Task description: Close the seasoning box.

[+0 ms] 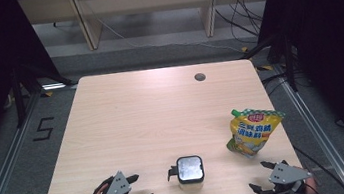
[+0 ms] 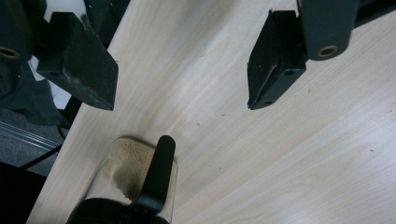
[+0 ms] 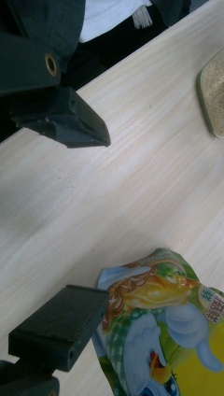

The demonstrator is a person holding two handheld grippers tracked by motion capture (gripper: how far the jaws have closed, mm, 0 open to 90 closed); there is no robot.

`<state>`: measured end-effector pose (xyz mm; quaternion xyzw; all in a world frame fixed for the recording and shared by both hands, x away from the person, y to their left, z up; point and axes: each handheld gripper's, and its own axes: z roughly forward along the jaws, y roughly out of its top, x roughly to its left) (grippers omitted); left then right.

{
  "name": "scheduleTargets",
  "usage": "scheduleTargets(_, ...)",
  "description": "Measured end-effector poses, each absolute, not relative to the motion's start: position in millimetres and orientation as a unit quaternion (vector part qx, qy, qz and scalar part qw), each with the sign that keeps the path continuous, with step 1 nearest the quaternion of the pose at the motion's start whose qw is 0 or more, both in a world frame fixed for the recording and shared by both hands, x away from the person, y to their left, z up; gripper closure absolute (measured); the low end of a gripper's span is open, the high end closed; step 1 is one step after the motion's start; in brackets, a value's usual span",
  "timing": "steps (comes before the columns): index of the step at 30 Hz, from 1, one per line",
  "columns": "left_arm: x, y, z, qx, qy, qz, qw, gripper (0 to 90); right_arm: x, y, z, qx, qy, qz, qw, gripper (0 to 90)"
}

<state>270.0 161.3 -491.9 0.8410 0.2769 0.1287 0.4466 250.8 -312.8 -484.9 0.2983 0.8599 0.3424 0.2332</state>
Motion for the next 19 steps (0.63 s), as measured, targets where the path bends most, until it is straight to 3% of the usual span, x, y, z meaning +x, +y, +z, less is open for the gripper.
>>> scheduleTargets(19,272.0,159.1,-499.7,0.845,0.289,0.12,0.433,22.0,251.9,-313.4,-487.8,0.3,0.863,0.337,0.226,21.9)
